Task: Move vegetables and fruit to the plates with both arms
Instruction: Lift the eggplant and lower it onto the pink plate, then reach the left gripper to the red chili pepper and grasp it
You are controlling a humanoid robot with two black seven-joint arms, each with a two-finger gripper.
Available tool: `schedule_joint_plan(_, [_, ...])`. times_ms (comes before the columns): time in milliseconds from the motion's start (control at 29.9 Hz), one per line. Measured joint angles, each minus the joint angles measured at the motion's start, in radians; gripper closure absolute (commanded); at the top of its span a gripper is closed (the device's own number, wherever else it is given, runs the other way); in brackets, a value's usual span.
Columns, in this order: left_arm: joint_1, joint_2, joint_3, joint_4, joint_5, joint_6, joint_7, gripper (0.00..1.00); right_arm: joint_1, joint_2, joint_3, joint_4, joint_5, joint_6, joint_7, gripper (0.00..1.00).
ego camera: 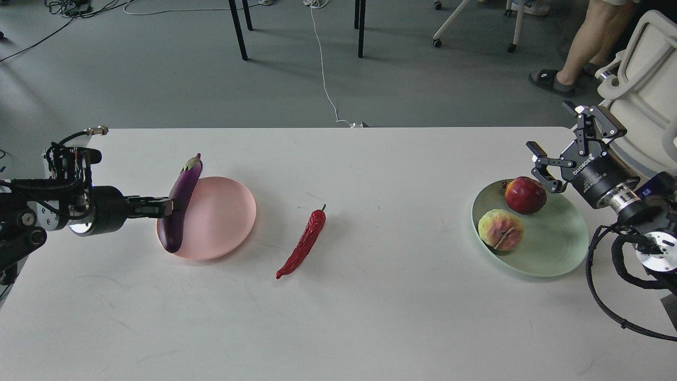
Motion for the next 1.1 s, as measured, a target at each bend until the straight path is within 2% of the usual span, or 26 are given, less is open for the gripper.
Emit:
schedule_joint_plan(335, [-0.029,0.035,-0.01,-0.057,0.004,0.001,-0.009,0.0,0.0,0.0,0.0,0.0,0.0,0.0,0.0,0.05])
schedule_joint_plan(636, [-0.158,0.021,-0.009,-0.278,0.01,-0.002,0.0,0.0,0.0,-0.003,0.0,0.001,0.0,0.0,0.0,0.05])
schedule_joint_plan(736, [-0.157,-0.031,-0.005,-0.329,0.044,-0.003,0.013,0.0,0.0,-0.005,0.0,0.003,0.0,0.0,0.0,0.05])
schedule_joint_plan(870, [-0.147,-0.139,0.019,-0.336,0.145,-0.004,0.038,0.0,-0.006,-0.011,0.0,0.005,-0.001,0.0,0.0,0.05])
schedule_joint_plan(1104, [-0.144,-0.297,0.096,-0.239,0.272,-0.004,0.045,0.02,-0.009,-0.018,0.0,0.007,-0.002,0.0,0.0,0.05])
